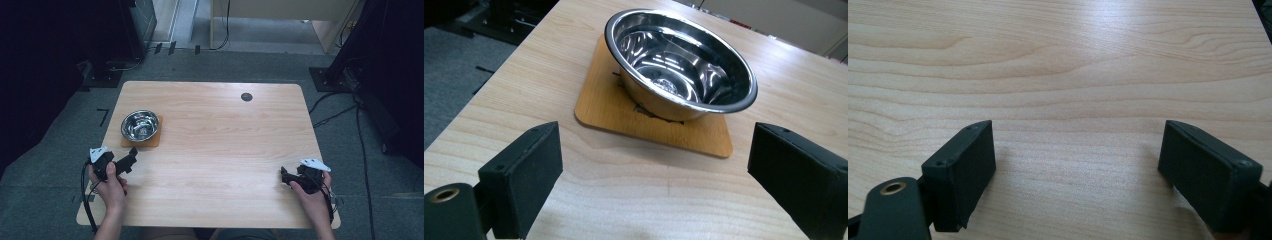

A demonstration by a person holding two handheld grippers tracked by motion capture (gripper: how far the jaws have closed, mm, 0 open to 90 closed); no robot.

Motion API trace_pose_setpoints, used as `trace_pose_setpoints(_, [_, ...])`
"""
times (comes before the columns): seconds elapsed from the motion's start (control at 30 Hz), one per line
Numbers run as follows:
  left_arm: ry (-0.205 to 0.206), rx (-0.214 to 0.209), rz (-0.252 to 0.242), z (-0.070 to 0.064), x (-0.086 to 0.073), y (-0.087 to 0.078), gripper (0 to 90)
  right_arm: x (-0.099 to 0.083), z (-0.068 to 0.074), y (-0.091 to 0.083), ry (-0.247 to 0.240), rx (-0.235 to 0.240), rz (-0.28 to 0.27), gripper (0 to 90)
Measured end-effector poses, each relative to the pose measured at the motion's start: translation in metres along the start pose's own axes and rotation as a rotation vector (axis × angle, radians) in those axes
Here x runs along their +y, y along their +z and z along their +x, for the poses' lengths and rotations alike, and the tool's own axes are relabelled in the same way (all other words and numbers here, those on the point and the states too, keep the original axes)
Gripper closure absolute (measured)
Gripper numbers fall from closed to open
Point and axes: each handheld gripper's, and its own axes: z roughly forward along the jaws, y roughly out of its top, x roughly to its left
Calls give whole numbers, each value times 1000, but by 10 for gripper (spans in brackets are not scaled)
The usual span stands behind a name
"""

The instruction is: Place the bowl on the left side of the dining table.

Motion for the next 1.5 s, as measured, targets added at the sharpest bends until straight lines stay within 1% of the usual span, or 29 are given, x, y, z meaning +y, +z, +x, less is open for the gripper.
trace_pose_setpoints(0.07, [15,4,4,0,-2,-1,73,0,0,0,0,0,0,146])
trace_pose_setpoints(0.27, [37,2,21,1,-10,-3,73,0,0,0,0,0,0,147])
trace_pose_setpoints(0.4, [53,12,27,4,-14,-5,73,0,0,0,0,0,0,146])
trace_pose_setpoints(0.5, [60,14,35,7,-15,-6,73,0,0,0,0,0,0,146])
trace_pose_setpoints(0.63, [82,24,46,11,-19,-8,73,0,0,0,0,0,0,146])
trace_pose_setpoints(0.8, [99,17,64,16,-22,-11,73,0,0,0,0,0,0,146])
trace_pose_setpoints(0.9, [118,24,69,19,-24,-13,73,0,0,0,0,0,0,146])
trace_pose_setpoints(1.2, [140,14,88,29,-26,-20,73,0,0,0,0,0,0,146])
trace_pose_setpoints(1.5, [167,19,98,43,-28,-29,73,0,0,0,0,0,0,146])
